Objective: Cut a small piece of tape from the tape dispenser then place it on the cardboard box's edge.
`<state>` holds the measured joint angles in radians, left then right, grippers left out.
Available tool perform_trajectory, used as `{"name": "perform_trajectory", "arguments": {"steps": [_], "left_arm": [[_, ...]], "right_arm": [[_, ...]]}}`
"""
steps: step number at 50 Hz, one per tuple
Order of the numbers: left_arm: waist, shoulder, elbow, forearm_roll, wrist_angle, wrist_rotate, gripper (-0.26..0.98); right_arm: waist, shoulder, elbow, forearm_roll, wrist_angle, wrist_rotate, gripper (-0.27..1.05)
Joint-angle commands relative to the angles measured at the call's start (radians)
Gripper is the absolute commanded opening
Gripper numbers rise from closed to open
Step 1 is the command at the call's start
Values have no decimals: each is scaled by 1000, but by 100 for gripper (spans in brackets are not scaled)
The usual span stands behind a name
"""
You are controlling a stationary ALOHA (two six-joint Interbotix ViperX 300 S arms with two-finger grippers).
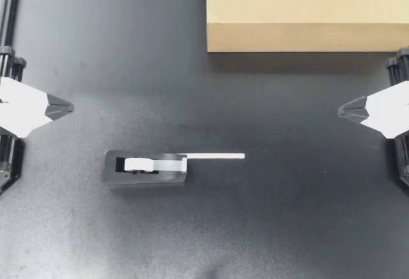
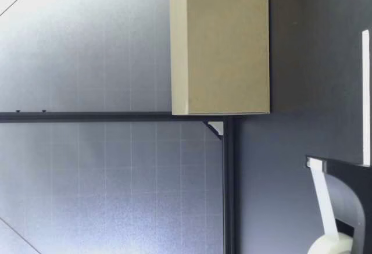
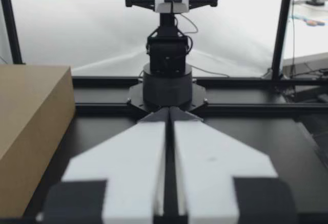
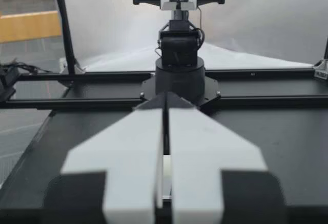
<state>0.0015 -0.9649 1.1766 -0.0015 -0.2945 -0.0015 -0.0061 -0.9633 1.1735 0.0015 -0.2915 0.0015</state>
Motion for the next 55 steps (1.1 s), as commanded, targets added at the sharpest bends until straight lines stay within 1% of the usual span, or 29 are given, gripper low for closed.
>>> {"name": "perform_trajectory", "arguments": {"steps": [1,4,12,22,28,34,45,55], "left_arm": [[17,6,-14,-2,-15,12,-11],[17,6,-14,-2,-25,12,-12],[17,12,-5,-2,-38,12,-12],[17,21,14,-2,-89,11,-12],[17,23,25,-2,-106,12,-12],[17,23,32,-2,-106,11,-12],[17,23,46,-2,-106,-2,-12],[17,23,63,-2,-107,-5,-12]], "right_arm": [[0,8,-14,-2,-12,-2,-9],[-2,12,-20,0,-17,0,-13],[-2,72,-66,0,-28,-2,-13],[-34,291,-219,14,5,5,-13],[-41,445,-337,26,83,6,-13],[-41,623,-489,29,222,6,-13],[-41,916,-775,29,531,2,-13],[-34,1118,-996,43,807,-8,-13]]}}
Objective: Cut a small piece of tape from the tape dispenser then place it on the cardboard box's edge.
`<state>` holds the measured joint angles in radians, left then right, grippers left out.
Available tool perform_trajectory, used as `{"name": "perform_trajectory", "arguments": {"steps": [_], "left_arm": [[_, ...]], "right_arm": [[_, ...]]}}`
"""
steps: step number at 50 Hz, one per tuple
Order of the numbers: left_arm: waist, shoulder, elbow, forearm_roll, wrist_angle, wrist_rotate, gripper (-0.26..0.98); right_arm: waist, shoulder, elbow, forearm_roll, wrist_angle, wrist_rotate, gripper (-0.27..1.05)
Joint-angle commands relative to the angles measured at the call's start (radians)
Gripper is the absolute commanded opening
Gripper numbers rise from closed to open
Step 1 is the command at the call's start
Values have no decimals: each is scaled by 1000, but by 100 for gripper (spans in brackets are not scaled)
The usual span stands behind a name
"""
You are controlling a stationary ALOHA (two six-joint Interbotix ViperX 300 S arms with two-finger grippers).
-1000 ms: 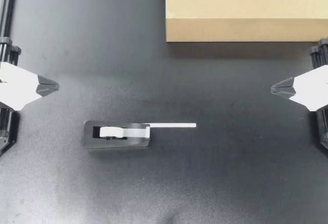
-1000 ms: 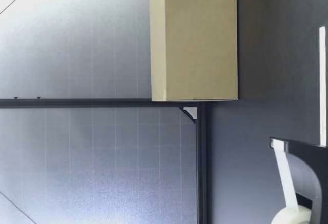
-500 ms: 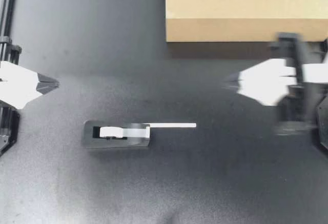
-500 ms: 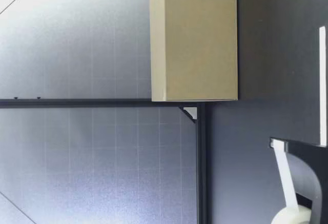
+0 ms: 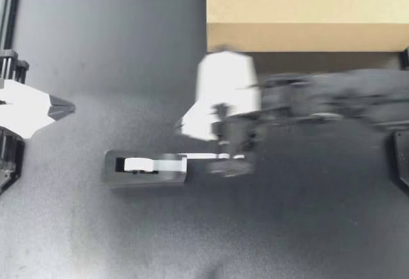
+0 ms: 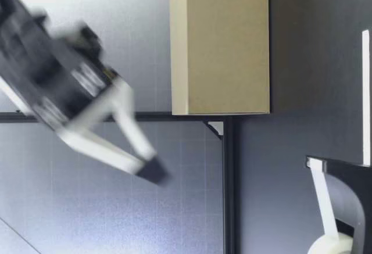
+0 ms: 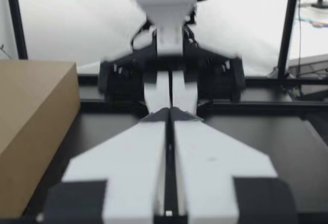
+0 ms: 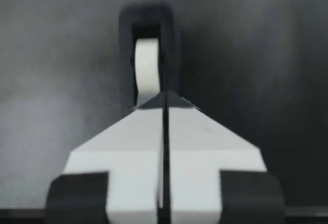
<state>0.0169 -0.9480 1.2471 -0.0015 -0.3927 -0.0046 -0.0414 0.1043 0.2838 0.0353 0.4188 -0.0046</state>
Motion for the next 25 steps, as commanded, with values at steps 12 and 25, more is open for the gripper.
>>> {"name": "perform_trajectory", "arguments": {"steps": [12,25], "left_arm": [[2,8,3,-2,-9,-3,-12],[2,8,11,-2,-9,-3,-12]], "right_arm": [[3,186,-256,57,279,-14,-13],[-61,262,-341,337,457,-184,-13]]}}
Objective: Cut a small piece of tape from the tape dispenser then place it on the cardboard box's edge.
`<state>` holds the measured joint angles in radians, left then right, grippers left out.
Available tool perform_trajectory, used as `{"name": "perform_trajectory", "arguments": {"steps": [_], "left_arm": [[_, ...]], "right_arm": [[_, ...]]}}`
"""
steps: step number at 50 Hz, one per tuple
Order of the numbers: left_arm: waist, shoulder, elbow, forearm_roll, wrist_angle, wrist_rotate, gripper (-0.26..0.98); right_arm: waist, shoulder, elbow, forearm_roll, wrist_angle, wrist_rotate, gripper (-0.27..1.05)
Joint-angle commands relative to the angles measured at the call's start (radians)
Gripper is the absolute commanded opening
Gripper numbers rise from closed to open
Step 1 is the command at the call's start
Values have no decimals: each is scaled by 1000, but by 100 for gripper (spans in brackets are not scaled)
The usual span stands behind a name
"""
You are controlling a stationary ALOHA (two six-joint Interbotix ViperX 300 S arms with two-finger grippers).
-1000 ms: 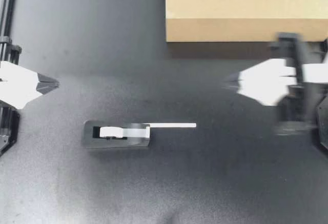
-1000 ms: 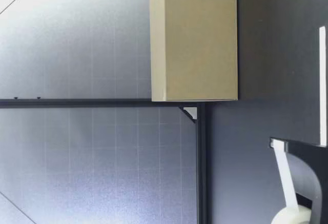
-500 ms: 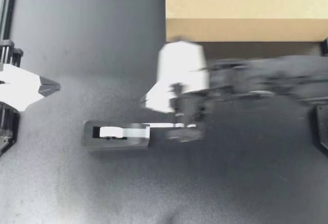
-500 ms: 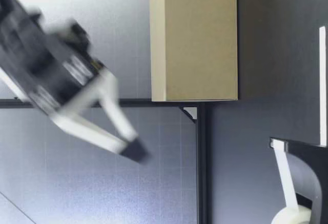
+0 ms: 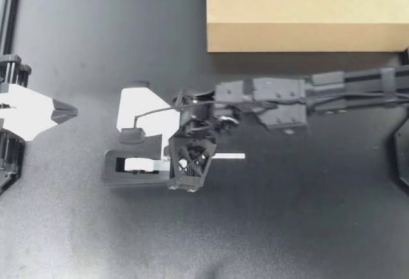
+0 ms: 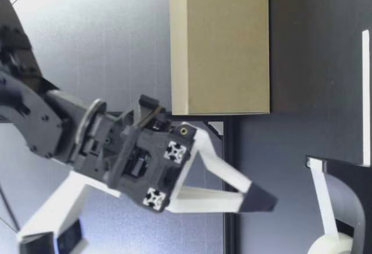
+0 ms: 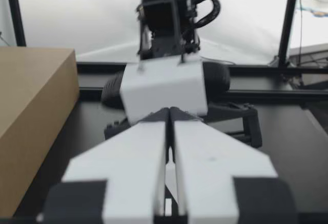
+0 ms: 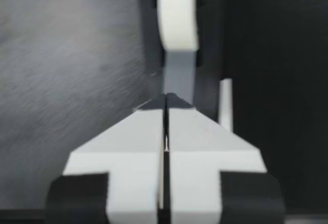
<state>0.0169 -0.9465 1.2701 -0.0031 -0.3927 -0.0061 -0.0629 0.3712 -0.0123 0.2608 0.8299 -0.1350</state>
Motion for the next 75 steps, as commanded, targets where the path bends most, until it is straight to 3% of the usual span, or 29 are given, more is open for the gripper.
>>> {"name": "perform_trajectory", "arguments": {"steps": [1,7,14,28,44,75], "left_arm": [[2,6,-12,0,-9,-2,-12],[2,6,-9,-2,-9,-5,-12],[2,8,-9,-2,-9,-23,-12],[2,6,-6,-2,-14,-43,-11],[2,9,2,-2,-14,-43,-11],[2,9,9,-2,-14,-43,-11]], "right_arm": [[-49,0,-48,141,57,-74,-13],[-107,29,-64,298,100,-196,-13],[-160,51,-69,385,124,-270,-10],[-204,140,-138,410,258,-276,8],[-204,198,-232,413,325,-279,48],[-207,252,-242,522,419,-278,45]]}}
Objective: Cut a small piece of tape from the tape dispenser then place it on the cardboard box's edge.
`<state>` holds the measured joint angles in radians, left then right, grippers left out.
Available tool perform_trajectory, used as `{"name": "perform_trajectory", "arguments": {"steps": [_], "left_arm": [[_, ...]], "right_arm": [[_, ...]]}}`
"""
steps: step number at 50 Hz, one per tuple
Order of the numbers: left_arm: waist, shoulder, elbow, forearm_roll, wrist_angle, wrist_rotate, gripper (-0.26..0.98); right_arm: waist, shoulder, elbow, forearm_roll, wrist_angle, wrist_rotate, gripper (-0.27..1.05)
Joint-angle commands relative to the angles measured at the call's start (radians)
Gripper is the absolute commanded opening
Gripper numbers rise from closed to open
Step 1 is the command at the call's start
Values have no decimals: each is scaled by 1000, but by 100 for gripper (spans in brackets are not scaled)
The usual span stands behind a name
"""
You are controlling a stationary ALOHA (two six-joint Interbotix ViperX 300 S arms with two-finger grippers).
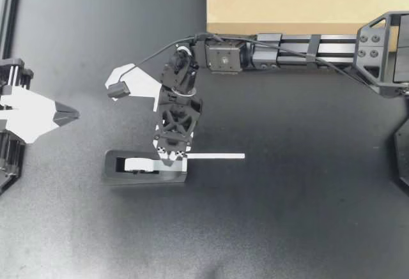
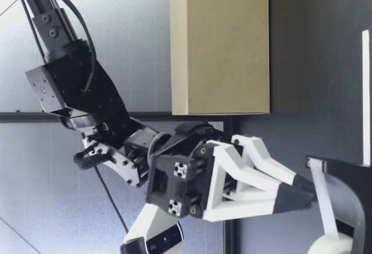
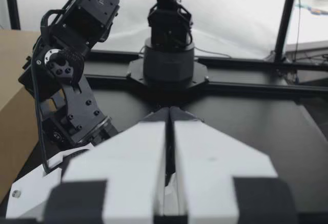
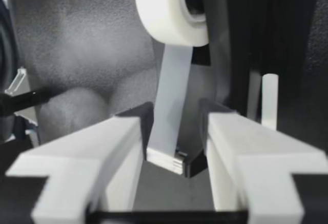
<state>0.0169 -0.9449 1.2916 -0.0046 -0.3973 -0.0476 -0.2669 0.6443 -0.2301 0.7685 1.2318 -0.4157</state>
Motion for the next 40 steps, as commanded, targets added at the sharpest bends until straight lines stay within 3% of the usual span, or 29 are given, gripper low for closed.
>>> {"name": "perform_trajectory", "arguments": {"steps": [1,28,40], "left_arm": [[2,8,-12,0,-9,-2,-11],[2,8,-11,0,-9,-2,-11],[2,8,-11,-2,-9,-3,-11]], "right_arm": [[-3,-20,-25,15,20,3,45],[25,-9,-25,18,23,3,39],[23,-17,-25,5,2,3,19]]}}
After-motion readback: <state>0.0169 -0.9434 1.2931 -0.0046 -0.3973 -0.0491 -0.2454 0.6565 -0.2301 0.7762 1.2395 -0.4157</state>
